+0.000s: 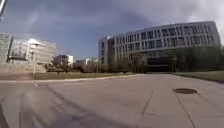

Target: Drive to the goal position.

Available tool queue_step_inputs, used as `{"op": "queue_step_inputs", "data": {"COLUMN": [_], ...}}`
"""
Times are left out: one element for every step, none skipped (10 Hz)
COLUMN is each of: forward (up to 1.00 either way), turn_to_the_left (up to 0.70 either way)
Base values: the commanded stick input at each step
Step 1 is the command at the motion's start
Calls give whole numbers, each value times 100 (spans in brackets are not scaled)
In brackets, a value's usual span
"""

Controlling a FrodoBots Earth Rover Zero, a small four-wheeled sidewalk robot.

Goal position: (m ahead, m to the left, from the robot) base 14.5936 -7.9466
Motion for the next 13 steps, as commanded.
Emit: {"op": "queue_step_inputs", "data": {"forward": [70, 70, 70, 70, 70, 70, 70, 70, 70, 70, 70, 70, 70], "turn_to_the_left": [0, 0, 0, 0, 0, 0, 0, 0, 0, 0, 0, 0, 0]}}
